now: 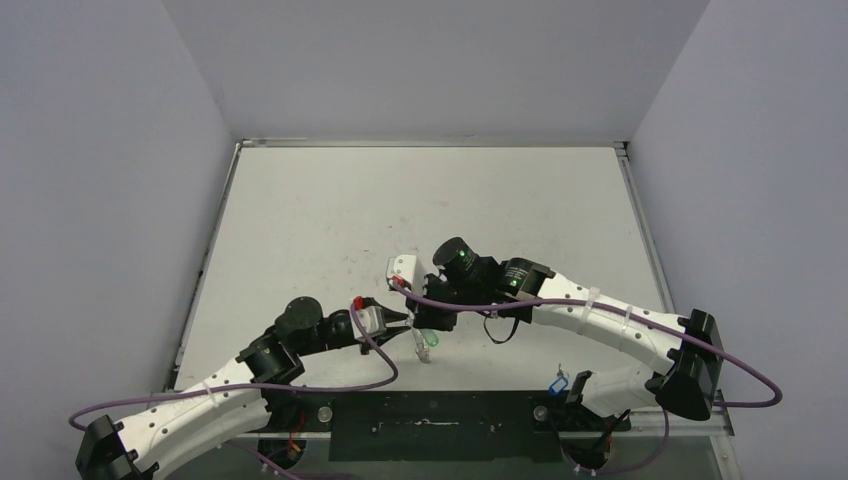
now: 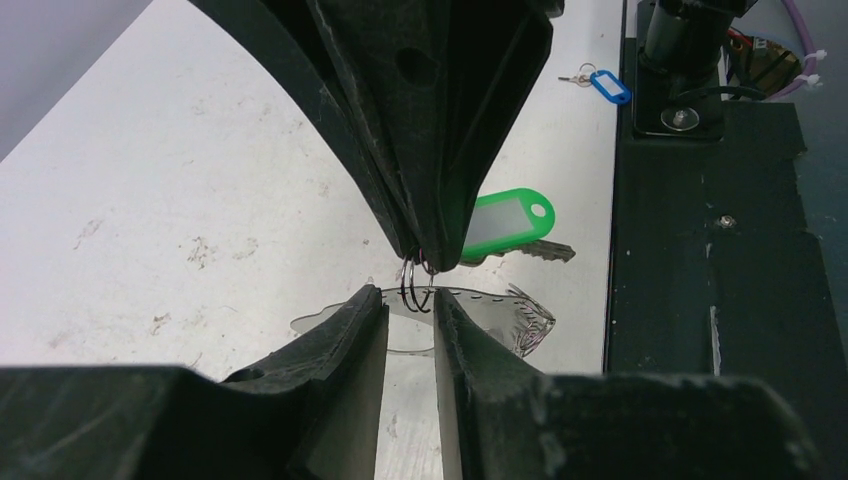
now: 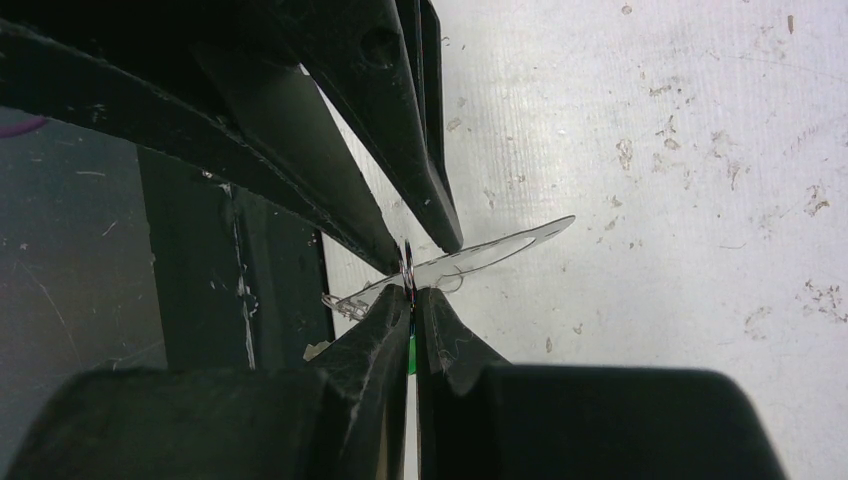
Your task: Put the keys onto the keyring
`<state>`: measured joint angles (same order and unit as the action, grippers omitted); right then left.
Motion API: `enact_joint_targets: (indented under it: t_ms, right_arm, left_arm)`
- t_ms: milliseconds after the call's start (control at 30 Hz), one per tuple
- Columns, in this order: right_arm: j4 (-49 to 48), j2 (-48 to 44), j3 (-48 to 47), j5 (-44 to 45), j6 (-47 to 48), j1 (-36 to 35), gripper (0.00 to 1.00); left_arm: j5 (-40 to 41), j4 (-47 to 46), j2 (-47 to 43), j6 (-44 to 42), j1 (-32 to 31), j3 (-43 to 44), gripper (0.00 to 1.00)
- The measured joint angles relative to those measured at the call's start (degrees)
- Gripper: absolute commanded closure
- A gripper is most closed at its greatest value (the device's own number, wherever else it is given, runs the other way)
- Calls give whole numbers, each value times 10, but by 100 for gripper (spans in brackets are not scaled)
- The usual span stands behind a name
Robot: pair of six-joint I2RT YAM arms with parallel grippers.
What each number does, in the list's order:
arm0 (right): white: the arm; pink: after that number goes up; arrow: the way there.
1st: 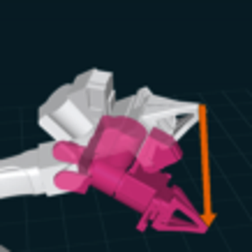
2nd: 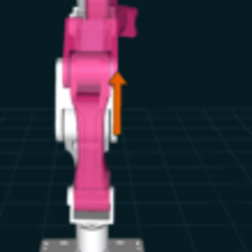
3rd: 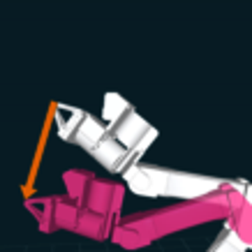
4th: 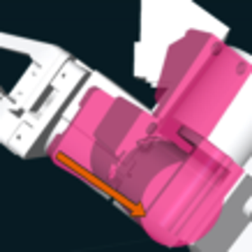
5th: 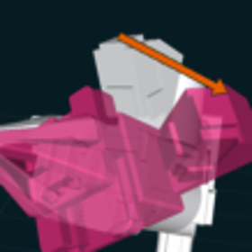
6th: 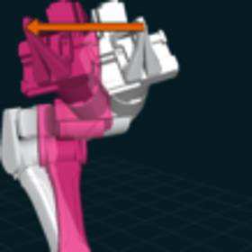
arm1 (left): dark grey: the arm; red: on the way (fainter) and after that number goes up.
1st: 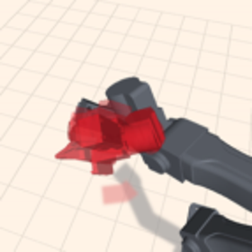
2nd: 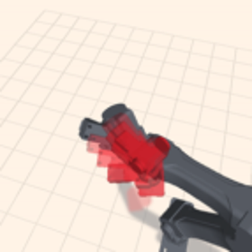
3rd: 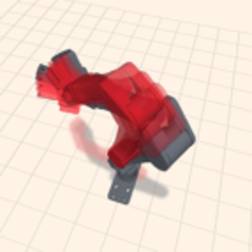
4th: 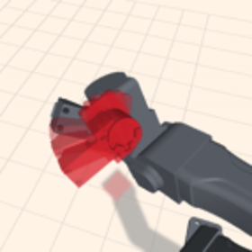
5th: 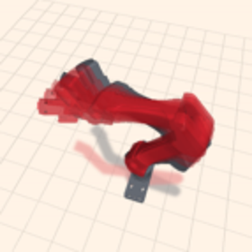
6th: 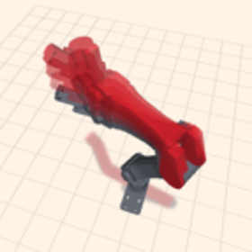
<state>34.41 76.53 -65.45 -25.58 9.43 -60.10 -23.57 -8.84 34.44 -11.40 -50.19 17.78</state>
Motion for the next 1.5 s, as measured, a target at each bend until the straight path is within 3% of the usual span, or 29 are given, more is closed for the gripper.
enact_joint_targets:
  t_ms: [133,333,533,567,767,833,1167,1500]
  right_arm:
    - [0,0,0,0,-1,0,100]
    - [-1,0,0,1,-1,-1,100]
    - [0,0,0,2,0,-1,100]
    - [0,0,0,3,0,-1,98]
    - [-19,-13,16,18,0,1,60]
    - [-34,-30,31,20,1,4,57]
    - [-147,-151,132,-34,3,53,62]
    - [-210,-138,157,-89,2,54,78]
  left_arm:
    - [-6,-17,0,3,0,0,77]
    - [-9,-27,0,7,0,0,99]
    - [-9,-29,6,1,0,1,100]
    - [-8,-27,7,0,0,2,100]
    - [-6,-25,3,-2,0,3,100]
    - [-5,-30,-4,2,0,-1,100]
    - [3,-178,-41,49,0,-95,100]
    - [3,-268,-38,72,0,-119,100]
